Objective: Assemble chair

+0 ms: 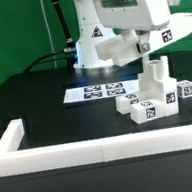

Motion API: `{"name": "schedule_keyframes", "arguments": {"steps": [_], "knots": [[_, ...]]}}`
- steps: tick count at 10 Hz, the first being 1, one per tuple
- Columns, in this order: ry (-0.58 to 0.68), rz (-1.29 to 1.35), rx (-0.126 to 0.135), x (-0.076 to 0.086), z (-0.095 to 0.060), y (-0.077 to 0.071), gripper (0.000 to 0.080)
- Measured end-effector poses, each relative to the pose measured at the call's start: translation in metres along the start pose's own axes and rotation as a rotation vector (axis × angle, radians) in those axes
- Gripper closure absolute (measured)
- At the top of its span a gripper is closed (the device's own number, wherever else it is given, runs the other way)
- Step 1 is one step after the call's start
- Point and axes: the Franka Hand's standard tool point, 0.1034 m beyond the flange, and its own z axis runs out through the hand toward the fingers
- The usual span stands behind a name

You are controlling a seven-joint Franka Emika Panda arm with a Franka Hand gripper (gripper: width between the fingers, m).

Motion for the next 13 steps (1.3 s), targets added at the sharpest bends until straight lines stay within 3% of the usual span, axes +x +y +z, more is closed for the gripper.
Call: {"name": "schedule_keyframes", "arguments": {"steps": [2,5,13], "knots": [[0.053,0.012,0.015,-0.001,-0.001,-0.005,0.0511],[0.132,-0.013,0.033,-0.022,0.004,-0.012,0.0511],[0.12,-0.007,0.013,-0.018,0.007,-0.005,0.0511]]}}
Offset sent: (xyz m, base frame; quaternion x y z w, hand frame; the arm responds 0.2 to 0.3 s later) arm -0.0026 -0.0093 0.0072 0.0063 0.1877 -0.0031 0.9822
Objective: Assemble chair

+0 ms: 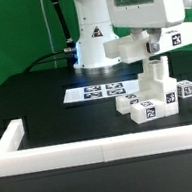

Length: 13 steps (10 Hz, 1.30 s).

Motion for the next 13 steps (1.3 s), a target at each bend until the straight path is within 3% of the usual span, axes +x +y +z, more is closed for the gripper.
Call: {"name": "schedule_keyframes", "arguments": {"steps": [2,3,13], "knots": [[-0.001,0.008,-0.006,0.0001,0.0013,0.0013,0.0511],[-0.013,0.079,-0.047,0.001,0.0011,0.0072,0.0511],[-0.022,0.097,-0.055,-0.0023,0.0033,0.0067,0.0511]]}}
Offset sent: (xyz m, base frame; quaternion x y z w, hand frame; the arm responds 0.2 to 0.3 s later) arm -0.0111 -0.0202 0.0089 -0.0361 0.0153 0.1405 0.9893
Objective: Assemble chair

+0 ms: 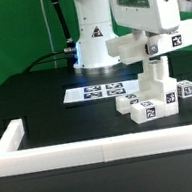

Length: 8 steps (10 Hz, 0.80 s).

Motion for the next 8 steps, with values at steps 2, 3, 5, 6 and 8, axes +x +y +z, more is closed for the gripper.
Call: {"name": "schedule_keyframes", "arguments": {"steps": [2,3,5,6,8], "knots": [[-0.003,-0.003,-0.009,-0.0008,0.0013,0.0013,0.0511],[-0.003,-0.01,-0.009,-0.0009,0.0013,0.0013,0.0511],[-0.011,-0.044,-0.034,-0.0011,0.0028,0.0023,0.051],[-0.01,-0.044,-0.033,-0.0007,0.0034,0.0004,0.051],[-0.002,-0.057,-0.004,0.0013,0.0048,-0.002,0.051]]}}
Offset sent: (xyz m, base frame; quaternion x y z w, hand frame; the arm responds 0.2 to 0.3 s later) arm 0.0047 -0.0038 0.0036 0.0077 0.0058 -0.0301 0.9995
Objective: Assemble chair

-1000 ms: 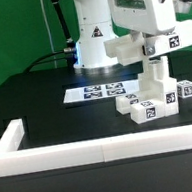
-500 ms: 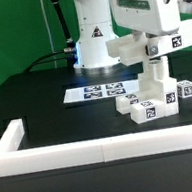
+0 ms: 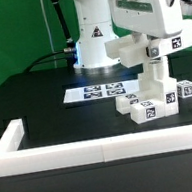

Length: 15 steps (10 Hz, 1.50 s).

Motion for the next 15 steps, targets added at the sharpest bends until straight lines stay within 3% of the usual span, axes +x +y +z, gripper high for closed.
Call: {"name": "schedule_keyframes", "arguments": {"steps": [2,3,5,6,7,8,12,15], "knots": [[-0.001,-0.005,0.018,0.001,-0.0003,-0.0017,0.051],[0.001,-0.011,0.046,0.0025,-0.0018,-0.0043,0.0511],[-0.001,-0.011,0.045,0.0016,-0.0013,-0.0035,0.051],[0.003,-0.013,0.071,0.0031,-0.0008,-0.0051,0.051],[0.002,-0.013,0.068,0.0028,0.0001,-0.0036,0.051],[0.005,-0.016,0.085,0.0044,0.0001,-0.0052,0.051],[0.004,-0.015,0.081,0.0042,0.0017,-0.0044,0.051],[-0.022,0.058,0.049,0.0009,-0.0015,-0.0009,0.051]]}}
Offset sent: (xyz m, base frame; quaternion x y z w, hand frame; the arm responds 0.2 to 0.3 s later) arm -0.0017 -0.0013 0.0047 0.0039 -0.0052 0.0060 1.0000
